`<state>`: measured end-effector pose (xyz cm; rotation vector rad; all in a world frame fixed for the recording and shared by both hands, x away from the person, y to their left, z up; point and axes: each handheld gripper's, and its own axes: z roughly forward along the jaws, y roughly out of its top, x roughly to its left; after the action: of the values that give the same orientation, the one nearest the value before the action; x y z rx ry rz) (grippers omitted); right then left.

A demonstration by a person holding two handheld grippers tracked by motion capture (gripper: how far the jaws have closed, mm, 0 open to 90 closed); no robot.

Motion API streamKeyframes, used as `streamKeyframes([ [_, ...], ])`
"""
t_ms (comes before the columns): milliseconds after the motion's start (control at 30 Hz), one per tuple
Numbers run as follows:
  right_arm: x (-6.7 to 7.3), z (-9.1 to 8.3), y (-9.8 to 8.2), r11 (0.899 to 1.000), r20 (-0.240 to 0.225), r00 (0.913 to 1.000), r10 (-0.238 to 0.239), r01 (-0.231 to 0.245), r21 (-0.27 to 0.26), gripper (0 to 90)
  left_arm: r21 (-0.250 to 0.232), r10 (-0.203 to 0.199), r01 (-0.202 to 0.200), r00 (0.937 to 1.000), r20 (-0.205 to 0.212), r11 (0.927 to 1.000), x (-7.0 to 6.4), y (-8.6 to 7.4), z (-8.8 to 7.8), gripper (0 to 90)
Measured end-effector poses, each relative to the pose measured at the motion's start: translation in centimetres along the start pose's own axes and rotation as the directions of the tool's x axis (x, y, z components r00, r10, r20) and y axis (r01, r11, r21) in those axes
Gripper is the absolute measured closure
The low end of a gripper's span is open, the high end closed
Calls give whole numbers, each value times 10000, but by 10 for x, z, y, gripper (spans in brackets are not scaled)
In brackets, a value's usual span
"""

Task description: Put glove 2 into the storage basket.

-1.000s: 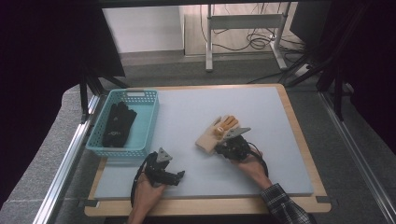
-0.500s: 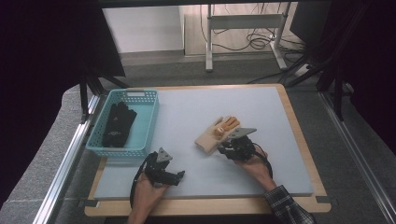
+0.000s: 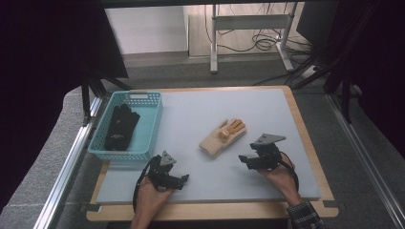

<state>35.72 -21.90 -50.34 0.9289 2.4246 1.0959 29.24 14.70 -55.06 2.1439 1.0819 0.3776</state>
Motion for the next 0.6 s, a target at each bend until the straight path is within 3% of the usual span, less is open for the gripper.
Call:
streamKeyframes([
  [200,-11,-10,-17,9988,200,9987,478,-479,39,215,-6,7,-7,10000,-7,10000,0,0,0,24],
  [600,-18,-11,-44,9969,837,9950,540,-585,530,173,6,31,-31,10000,4,10000,0,0,0,25],
])
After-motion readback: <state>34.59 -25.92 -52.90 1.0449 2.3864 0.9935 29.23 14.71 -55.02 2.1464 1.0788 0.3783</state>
